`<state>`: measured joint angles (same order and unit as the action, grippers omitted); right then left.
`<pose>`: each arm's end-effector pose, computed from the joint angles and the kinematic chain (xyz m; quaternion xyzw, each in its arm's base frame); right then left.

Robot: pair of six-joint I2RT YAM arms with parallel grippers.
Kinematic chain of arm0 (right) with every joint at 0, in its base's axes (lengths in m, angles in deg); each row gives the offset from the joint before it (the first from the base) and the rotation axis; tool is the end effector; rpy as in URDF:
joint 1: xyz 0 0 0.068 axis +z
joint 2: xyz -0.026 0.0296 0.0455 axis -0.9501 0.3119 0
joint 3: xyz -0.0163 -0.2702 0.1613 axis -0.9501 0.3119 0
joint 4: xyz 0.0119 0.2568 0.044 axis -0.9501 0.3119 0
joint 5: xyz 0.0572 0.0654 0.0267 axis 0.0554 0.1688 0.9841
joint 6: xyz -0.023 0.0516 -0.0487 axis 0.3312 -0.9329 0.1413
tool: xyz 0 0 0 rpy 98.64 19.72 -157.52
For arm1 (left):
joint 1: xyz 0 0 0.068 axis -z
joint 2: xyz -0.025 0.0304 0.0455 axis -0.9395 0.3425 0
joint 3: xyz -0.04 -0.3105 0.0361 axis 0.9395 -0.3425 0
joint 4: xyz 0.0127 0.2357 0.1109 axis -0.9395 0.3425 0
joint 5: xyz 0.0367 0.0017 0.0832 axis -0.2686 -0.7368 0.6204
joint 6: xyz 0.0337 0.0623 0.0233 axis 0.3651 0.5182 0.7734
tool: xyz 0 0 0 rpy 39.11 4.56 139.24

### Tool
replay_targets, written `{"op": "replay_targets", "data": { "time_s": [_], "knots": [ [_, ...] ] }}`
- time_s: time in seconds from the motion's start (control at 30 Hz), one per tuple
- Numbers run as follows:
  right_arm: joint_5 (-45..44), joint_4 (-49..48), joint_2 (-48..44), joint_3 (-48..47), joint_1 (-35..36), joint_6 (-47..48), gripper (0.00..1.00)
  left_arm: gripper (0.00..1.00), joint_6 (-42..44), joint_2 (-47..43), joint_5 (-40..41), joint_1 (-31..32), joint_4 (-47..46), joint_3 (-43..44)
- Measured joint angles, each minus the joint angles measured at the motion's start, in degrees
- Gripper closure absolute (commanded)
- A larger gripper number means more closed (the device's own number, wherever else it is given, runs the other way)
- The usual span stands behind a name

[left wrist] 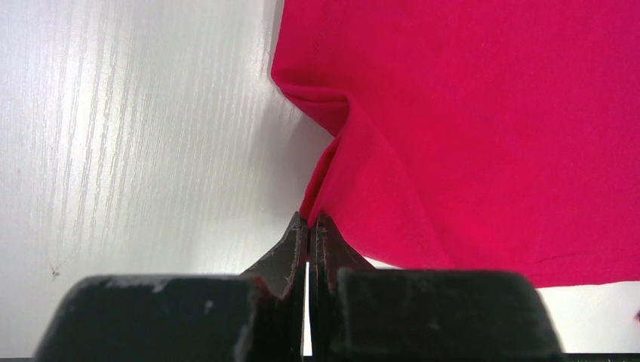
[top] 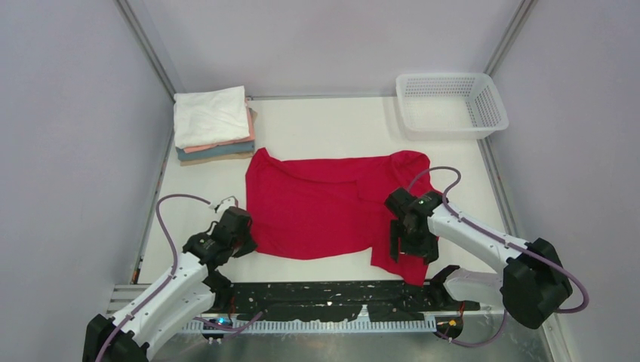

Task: Fold and stack the t-shirts
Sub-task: Flatten out the tshirt

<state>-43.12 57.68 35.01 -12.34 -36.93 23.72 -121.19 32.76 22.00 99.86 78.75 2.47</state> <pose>0.1203 0.0761 0.2047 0.0452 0.9977 -0.0436 0.0270 0.0991 -0.0413 0.1772 -0.1984 0.9337 -0.0997 0.2807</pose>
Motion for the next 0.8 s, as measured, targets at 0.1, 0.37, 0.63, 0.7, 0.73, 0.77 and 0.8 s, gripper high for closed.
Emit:
{"op": "replay_targets", "data": {
  "time_s": [0.1, 0.37, 0.63, 0.7, 0.73, 0.77, 0.8],
  "knots": [
    [2.9, -1.0, 1.5, 1.0, 0.0, 0.1, 0.27, 1.00, 0.0, 0.0, 0.1, 0.0, 0.0, 0.0],
    [11.2, -8.7, 6.2, 7.6, 0.0, -0.8, 0.36, 1.00, 1.0, 0.0, 0.6, 0.0, 0.0, 0.0],
    [12.6, -10.3, 4.0, 9.5, 0.0, -2.6, 0.46, 1.00, 1.5, 1.1, 0.6, 0.0, -0.1, 0.0],
    [12.6, -10.4, 4.1, 9.6, 0.0, -2.8, 0.50, 1.00, 1.5, 1.7, 0.7, 0.0, -0.1, 0.0],
    [12.6, -10.4, 4.1, 9.6, 0.0, -2.8, 0.53, 1.00, 1.5, 1.9, 0.7, 0.0, -0.1, 0.1],
    [12.6, -10.5, 4.2, 9.6, 0.0, -2.8, 0.55, 1.00, 1.5, 2.1, 0.7, 0.0, -0.1, 0.2],
    [12.7, -10.5, 4.2, 9.6, 0.0, -2.8, 0.63, 1.00, 1.5, 2.1, 0.7, 0.0, -0.1, 0.2]
  ]
}}
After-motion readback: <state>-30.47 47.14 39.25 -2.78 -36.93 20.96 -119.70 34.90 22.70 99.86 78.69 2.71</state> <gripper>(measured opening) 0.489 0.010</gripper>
